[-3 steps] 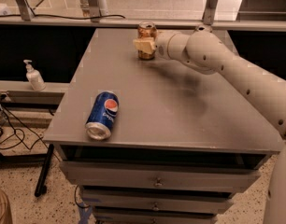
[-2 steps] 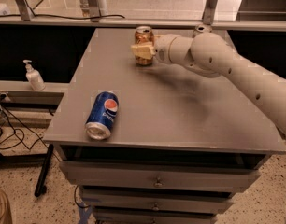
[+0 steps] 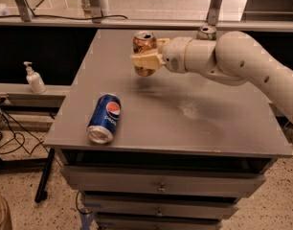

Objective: Move orange can near pepsi can

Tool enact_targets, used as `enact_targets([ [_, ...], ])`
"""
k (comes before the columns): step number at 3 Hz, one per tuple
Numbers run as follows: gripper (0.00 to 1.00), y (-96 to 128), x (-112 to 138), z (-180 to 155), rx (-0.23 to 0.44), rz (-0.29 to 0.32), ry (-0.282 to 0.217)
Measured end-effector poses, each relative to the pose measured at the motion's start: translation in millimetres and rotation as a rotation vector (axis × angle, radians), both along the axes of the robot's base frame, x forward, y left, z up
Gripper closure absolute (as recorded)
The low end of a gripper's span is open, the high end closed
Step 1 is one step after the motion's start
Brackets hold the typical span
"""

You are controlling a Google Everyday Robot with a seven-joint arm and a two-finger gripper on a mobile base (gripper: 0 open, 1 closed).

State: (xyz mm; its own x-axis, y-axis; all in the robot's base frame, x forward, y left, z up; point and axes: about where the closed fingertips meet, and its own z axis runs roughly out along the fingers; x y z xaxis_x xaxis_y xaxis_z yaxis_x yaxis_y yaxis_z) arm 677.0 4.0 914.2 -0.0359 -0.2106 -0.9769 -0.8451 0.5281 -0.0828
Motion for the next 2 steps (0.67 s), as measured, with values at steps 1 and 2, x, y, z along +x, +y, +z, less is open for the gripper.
enact_targets([
  [1, 1.00, -12.7, -42.1, 10.9, 0.013, 0.069, -0.013],
  [2, 1.00, -19.1, -77.8, 8.7, 0.051, 0.129, 0.001],
])
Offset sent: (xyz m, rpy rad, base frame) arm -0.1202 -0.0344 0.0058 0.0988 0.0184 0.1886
